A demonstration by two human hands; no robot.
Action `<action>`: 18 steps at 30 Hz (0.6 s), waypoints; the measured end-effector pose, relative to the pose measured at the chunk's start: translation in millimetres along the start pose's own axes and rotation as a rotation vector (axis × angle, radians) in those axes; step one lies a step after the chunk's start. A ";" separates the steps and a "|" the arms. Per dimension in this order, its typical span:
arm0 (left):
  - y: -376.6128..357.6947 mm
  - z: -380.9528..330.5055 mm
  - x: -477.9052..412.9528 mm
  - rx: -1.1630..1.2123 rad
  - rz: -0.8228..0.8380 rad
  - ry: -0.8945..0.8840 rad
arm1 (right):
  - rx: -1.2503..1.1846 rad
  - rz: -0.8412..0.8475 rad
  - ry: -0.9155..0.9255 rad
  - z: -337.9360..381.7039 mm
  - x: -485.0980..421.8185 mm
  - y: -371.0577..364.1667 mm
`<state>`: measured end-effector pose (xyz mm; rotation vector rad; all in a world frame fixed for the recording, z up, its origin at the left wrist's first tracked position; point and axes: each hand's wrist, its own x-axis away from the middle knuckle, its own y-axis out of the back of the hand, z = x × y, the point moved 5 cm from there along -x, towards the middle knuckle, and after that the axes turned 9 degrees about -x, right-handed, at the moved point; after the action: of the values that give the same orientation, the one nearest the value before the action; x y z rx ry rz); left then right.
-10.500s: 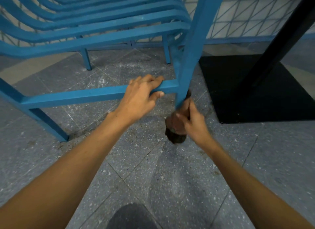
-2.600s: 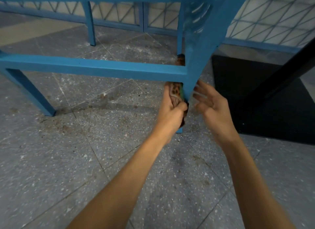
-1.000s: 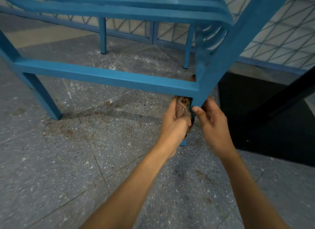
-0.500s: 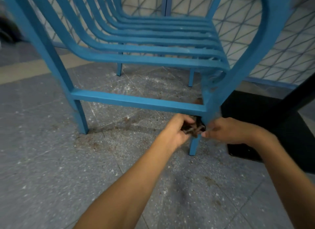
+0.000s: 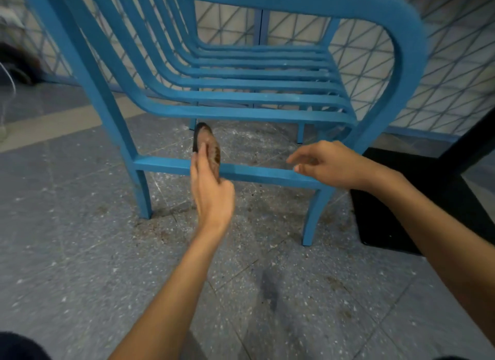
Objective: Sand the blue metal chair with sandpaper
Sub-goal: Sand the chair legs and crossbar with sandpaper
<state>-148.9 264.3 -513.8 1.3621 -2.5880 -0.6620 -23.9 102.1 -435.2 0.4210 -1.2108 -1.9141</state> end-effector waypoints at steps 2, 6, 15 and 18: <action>-12.6 7.0 -28.6 -0.251 0.098 -0.098 | -0.050 -0.084 -0.026 -6.9 0.1 6.2; -46.7 -0.2 -30.4 -0.691 0.140 -0.216 | -0.327 -0.200 -0.091 -23.3 13.0 33.1; -158.7 -64.9 65.1 -0.591 0.177 -0.616 | -0.538 -0.298 -0.088 -37.0 22.8 36.4; -129.8 -34.1 56.7 -0.572 0.232 -0.867 | -0.562 -0.301 -0.068 -43.2 25.9 32.2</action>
<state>-73.7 143.6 -545.3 0.6423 -2.6443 -2.0969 2.8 49.6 -424.7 0.2430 -0.6219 -2.4339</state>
